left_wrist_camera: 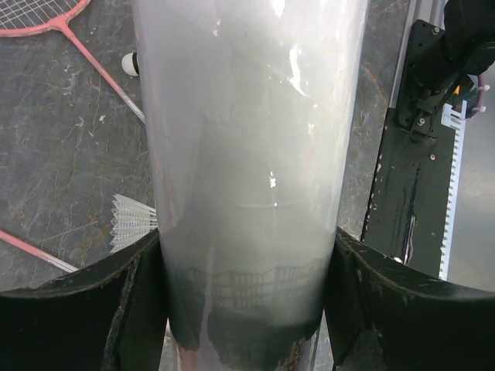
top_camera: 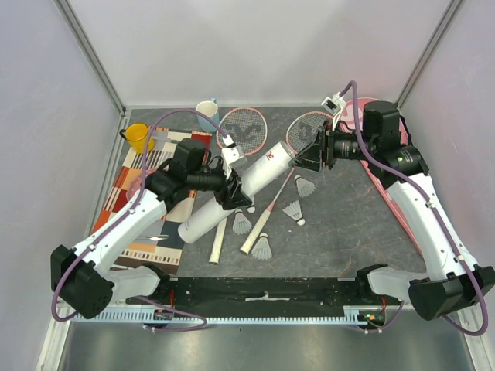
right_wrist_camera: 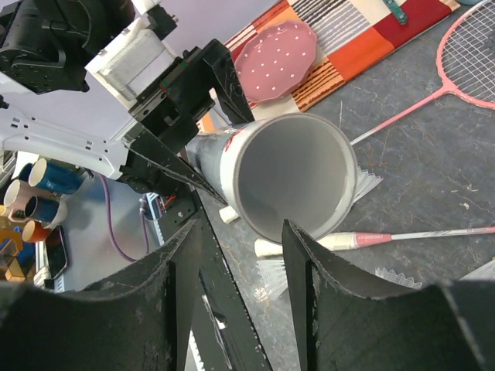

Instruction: Pack up the badminton gear

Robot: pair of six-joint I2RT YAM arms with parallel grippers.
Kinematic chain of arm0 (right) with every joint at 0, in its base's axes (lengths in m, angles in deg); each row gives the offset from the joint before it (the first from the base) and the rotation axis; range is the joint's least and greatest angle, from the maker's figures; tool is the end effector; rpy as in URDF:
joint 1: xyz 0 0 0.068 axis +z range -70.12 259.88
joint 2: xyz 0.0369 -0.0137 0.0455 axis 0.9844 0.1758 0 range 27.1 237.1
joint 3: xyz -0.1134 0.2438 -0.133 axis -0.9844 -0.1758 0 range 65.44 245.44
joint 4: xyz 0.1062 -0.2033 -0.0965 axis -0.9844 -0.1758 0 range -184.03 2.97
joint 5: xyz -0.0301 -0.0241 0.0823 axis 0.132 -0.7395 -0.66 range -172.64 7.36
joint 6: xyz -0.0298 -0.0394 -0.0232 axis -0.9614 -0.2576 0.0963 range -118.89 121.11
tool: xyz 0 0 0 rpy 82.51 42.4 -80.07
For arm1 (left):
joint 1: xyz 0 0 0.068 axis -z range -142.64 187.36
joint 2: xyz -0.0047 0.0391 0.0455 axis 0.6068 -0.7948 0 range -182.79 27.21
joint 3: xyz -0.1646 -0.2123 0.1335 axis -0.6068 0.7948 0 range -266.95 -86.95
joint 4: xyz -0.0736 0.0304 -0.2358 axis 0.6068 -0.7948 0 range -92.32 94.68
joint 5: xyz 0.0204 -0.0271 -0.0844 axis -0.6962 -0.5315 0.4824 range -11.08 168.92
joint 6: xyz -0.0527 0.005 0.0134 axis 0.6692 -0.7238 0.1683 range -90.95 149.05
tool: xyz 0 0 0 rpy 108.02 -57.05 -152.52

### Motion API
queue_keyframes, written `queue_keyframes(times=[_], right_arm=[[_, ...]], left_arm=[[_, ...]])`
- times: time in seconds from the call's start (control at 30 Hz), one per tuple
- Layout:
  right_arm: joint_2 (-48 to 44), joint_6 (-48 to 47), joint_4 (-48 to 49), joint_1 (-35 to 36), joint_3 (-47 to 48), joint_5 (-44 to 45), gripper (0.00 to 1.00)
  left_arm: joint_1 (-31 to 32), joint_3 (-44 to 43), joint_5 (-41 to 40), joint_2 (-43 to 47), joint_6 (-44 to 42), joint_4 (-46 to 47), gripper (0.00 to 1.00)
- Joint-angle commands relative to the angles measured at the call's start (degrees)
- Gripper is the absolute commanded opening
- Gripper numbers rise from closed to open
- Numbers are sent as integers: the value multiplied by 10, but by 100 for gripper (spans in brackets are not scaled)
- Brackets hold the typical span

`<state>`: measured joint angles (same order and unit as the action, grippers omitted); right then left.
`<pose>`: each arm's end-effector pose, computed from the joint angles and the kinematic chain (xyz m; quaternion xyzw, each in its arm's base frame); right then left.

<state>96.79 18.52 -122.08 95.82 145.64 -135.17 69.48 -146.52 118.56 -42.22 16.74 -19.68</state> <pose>0.2062 0.0892 0.4486 -0.2296 0.7574 0.4957 0.3576 0.1911 -0.1476 0.3488 0.4612 0.7098 -0.3708 0.3820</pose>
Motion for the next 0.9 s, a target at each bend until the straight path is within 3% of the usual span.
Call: queue_keyframes(times=[0.0, 0.3, 0.67, 0.87], right_arm=[[-2, -3, 29, 6, -9, -23, 52], [-8, 13, 61, 21, -26, -35, 43], [-3, 12, 89, 34, -44, -51, 37], [-3, 11, 93, 37, -46, -57, 25]], left_arm=[[1, 4, 32, 28, -32, 21, 55], [1, 2, 46, 22, -27, 20, 55], [2, 3, 47, 20, -29, 17, 55], [2, 3, 40, 20, -30, 15, 55]])
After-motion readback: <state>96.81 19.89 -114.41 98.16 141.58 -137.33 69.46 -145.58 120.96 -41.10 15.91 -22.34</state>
